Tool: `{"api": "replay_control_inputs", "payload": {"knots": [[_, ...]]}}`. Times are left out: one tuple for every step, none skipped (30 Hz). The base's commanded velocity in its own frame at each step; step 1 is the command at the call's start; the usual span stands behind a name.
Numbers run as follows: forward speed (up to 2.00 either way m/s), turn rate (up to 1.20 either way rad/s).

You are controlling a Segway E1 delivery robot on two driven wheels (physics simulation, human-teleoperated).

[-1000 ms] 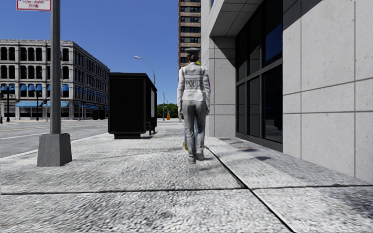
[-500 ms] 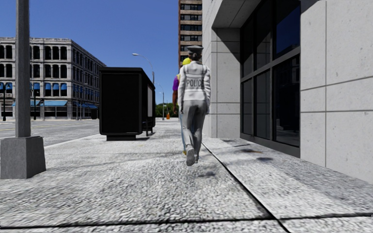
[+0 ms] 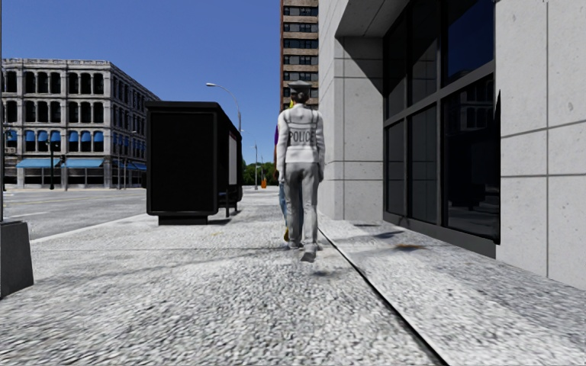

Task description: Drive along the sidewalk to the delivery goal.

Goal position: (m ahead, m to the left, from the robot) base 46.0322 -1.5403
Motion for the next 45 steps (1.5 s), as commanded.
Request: {"api": "replay_control_inputs", "payload": {"knots": [[1.56,0.0],[1.56,0.0],[1.56,0.0],[1.56,0.0],[1.56,0.0],[1.56,0.0],[1.56,0.0],[1.56,0.0],[1.56,0.0],[1.56,0.0],[1.56,0.0],[1.56,0.0],[1.56,0.0],[1.56,0.0],[1.56,0.0],[1.56,0.0],[1.56,0.0],[1.56,0.0],[1.56,0.0],[1.56,0.0],[1.57,0.0],[1.57,0.0],[1.57,0.0],[1.57,0.0],[1.57,0.0],[1.57,0.0],[1.57,0.0],[1.57,0.0],[1.56,0.0],[1.56,0.0],[1.56,0.0],[1.56,0.0],[1.56,0.0],[1.5,0.0],[1.44,0.0],[1.44,0.0],[1.42,0.0],[1.41,0.0],[1.41,0.0],[1.41,0.0],[1.41,0.0],[1.41,0.0],[1.41,0.0],[1.41,0.0],[1.41,0.0]]}}
